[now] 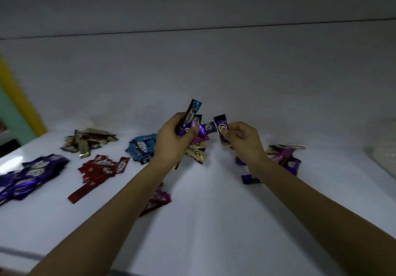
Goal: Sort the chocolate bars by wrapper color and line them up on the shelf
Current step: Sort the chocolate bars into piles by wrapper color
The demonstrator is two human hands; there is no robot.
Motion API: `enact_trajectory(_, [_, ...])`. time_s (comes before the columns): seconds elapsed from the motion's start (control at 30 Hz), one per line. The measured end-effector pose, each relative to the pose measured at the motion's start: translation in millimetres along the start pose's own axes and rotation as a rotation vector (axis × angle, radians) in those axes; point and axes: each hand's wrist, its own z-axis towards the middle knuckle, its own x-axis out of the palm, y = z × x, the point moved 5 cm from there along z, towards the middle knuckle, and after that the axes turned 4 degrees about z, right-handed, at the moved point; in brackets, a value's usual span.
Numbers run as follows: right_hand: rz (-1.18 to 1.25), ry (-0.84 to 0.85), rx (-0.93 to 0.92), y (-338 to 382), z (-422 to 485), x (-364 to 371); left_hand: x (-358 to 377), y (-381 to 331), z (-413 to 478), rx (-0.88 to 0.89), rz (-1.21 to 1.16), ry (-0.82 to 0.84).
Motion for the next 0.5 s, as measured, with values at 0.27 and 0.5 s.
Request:
enact_trajectory(0.27, [-0.001, 0.272, -0.003, 9.4, -2.9, 134.1, -130.7, 32.8, -35.0, -0.119, 0.052, -0.248])
enact_trajectory(0.5, [-0.033, 0.48, -0.024, 15.9, -20.6, 247.4, -227.6, 55.8, -78.4, -0.209, 0.112, -0.48])
